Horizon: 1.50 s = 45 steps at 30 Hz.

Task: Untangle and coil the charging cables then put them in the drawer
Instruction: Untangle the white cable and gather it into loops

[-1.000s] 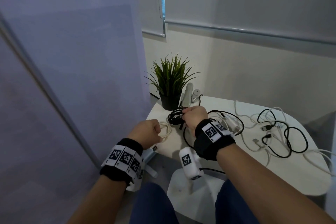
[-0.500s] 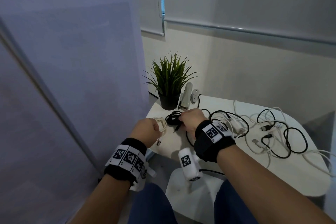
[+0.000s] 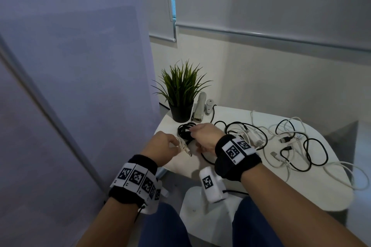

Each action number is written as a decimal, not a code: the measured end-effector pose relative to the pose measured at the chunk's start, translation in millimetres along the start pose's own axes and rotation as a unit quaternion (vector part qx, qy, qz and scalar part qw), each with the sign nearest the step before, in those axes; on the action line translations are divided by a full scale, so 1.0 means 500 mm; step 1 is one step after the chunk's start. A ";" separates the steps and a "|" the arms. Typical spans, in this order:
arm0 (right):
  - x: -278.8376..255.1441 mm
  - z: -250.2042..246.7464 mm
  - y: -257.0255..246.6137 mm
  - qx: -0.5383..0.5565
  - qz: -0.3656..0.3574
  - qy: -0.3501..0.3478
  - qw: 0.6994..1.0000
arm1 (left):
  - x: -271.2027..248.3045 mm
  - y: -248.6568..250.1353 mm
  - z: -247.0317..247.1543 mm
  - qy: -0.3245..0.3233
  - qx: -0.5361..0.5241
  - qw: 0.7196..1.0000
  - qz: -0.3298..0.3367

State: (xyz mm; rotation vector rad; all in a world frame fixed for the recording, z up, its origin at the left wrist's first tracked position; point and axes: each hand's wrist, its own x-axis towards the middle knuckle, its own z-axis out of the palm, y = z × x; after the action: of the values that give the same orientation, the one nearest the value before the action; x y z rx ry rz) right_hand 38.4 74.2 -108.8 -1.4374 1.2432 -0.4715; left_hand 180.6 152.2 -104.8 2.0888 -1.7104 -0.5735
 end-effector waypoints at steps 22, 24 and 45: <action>-0.131 -0.267 0.120 -0.078 -0.008 0.212 0.974 | 0.000 0.190 0.118 -0.077 0.027 0.995 0.057; -0.135 -0.274 0.138 -0.086 0.002 0.197 0.977 | 0.003 0.194 0.129 -0.057 0.020 0.996 0.059; -0.132 -0.284 0.190 -0.043 0.000 0.182 0.982 | 0.009 0.265 0.098 0.136 -0.450 0.869 0.153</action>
State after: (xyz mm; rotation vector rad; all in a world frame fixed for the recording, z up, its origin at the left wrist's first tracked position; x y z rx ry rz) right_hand -143.6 81.3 -128.2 -1.4644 1.5687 -0.7116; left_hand 45.4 121.3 -76.1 1.1411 -1.2106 -0.7415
